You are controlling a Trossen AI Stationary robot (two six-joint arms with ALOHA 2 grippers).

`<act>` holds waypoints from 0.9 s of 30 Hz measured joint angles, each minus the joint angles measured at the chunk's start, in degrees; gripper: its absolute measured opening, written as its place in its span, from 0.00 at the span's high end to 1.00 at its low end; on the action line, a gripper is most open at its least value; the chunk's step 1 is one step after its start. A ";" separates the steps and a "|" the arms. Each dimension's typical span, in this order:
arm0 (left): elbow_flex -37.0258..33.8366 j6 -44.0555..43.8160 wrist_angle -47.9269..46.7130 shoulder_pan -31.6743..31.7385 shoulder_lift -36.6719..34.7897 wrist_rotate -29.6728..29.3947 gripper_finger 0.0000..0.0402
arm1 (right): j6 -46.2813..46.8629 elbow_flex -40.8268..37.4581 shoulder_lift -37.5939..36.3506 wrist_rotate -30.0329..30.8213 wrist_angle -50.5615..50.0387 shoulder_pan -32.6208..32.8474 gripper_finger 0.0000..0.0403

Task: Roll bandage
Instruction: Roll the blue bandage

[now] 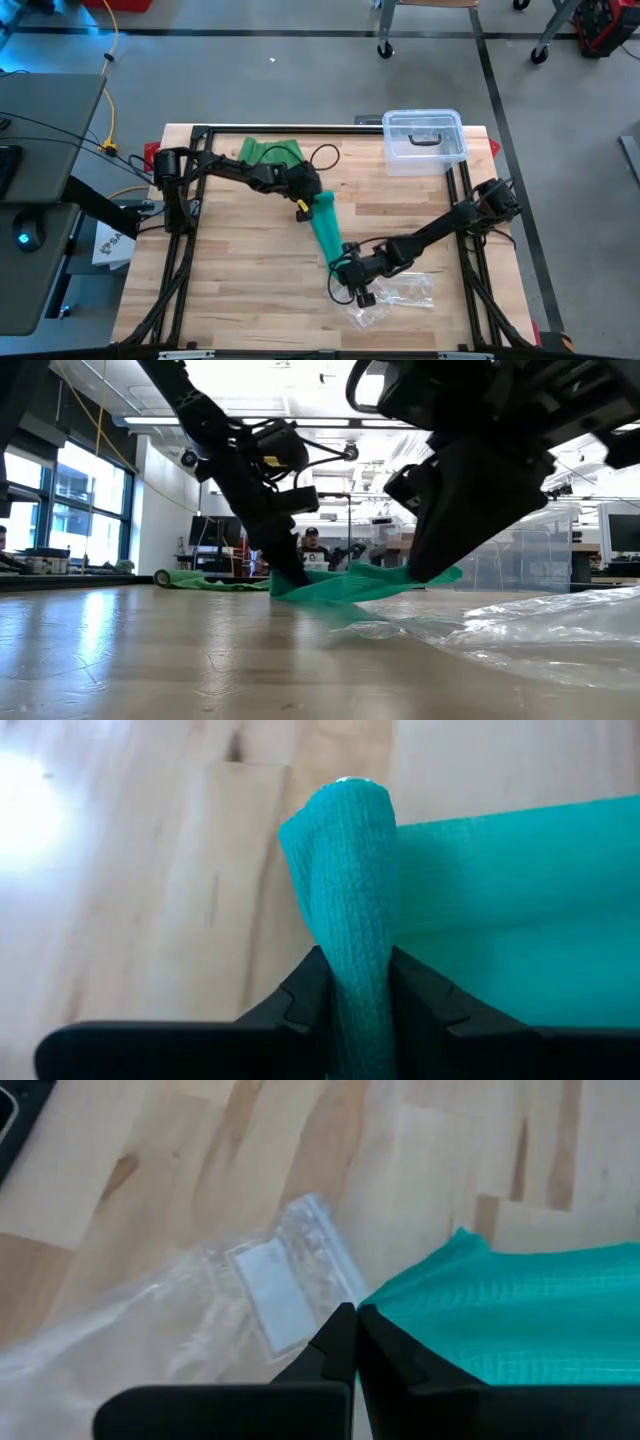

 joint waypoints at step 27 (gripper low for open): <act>-0.29 5.88 -1.12 2.01 -5.03 -9.00 0.84 | -6.50 17.60 -0.09 9.68 -18.91 6.61 1.00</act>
